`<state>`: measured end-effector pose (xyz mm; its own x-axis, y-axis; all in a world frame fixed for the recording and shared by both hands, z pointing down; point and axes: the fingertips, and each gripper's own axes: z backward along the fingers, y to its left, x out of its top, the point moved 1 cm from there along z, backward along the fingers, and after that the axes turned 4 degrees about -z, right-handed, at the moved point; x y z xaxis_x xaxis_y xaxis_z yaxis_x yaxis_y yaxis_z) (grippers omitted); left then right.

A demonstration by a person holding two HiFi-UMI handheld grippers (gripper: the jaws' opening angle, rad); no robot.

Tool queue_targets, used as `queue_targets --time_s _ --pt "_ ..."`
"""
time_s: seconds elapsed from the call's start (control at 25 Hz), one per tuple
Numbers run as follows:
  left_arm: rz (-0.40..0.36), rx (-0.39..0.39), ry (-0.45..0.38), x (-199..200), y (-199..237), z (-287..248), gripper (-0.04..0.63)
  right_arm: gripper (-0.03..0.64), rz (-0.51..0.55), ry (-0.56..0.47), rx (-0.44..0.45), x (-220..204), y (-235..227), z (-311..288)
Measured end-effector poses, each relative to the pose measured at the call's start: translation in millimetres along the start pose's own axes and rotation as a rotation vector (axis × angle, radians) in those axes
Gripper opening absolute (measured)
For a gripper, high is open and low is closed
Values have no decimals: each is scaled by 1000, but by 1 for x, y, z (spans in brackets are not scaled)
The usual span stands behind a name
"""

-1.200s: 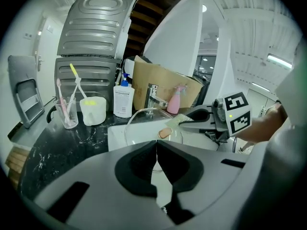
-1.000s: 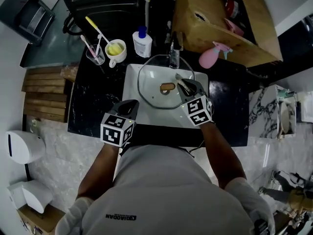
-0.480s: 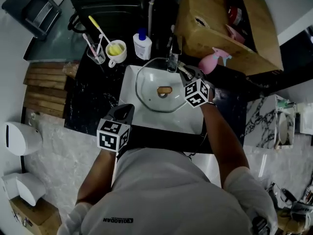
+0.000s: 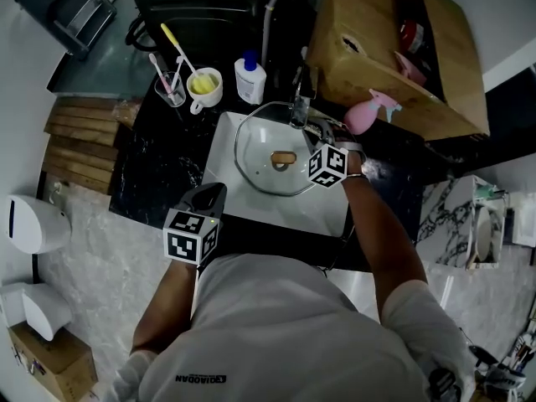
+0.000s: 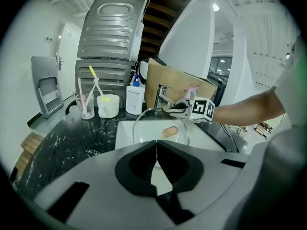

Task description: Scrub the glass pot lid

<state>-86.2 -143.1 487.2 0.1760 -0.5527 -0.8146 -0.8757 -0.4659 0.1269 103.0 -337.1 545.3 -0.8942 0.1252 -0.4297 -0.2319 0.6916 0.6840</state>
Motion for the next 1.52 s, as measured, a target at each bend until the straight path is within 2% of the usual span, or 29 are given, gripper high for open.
queue_targets --time_s 0.12,0.36,0.76,1.08,1.52 --pt "4 7 0 0 1 1 15 97 2 -37 53 7 8 -3" --pt "7 4 13 -3 -1 0 15 97 -67 -73 129 5 15 -3" --pt "-33 -34 13 7 -6 -8 15 97 -40 -88 199 3 34 5" --pt "-51 -62 16 5 -10 -8 15 100 -21 -80 210 -2 51 15" --pt "-81 -103 18 4 -16 -6 15 104 -101 -38 212 -14 72 29"
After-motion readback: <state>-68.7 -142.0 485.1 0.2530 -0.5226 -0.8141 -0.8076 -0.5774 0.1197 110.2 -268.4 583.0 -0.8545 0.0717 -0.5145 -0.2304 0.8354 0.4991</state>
